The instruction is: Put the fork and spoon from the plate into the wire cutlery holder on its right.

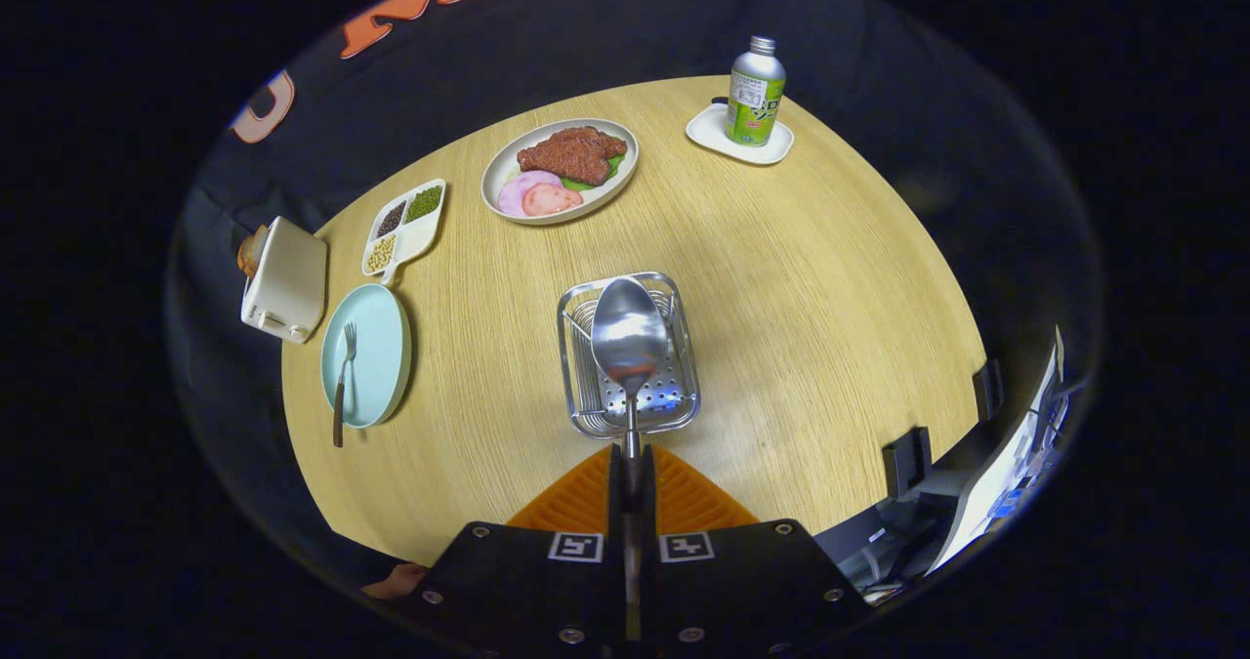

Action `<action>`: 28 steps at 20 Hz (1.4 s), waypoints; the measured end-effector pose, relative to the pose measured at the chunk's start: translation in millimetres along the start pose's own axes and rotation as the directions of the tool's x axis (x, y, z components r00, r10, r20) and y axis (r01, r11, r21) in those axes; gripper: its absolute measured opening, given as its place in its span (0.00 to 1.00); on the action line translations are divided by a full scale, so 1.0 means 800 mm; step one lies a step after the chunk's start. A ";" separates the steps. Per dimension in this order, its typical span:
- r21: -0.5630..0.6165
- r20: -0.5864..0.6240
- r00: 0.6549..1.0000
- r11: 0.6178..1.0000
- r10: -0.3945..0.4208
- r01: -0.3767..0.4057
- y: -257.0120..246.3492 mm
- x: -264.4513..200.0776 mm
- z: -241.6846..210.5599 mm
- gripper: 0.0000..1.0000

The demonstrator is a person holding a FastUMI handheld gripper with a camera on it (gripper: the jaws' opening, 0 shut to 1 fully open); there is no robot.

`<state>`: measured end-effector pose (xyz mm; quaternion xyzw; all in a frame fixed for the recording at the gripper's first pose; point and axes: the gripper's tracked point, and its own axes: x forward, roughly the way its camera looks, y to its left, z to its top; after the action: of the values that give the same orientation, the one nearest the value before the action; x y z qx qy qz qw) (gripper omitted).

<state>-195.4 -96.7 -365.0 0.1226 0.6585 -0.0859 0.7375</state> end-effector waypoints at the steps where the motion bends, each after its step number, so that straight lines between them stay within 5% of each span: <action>1: 0.011 0.013 1.000 1.000 -0.002 0.002 -0.002 0.001 0.008 0.08; 7: 0.040 0.181 0.983 0.999 -0.009 0.001 -0.001 -0.018 0.078 0.08; 10: 0.035 0.334 0.942 0.998 0.036 -0.051 0.020 -0.044 0.122 0.16; 13: 0.016 0.523 0.849 0.995 0.072 -0.094 0.044 -0.084 0.171 0.32; 14: 0.006 0.580 0.811 0.996 0.073 -0.094 0.049 -0.098 0.185 0.48; 18: -0.036 0.758 0.648 0.996 0.077 -0.077 0.072 -0.159 0.228 0.77; 24: -0.147 0.898 0.413 0.988 0.151 -0.041 0.140 -0.248 0.246 0.93; 28: -0.223 0.914 0.334 0.973 0.229 -0.059 0.197 -0.270 0.237 0.97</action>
<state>4.5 -9.0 -120.2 0.0539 0.1103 -0.0253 0.9921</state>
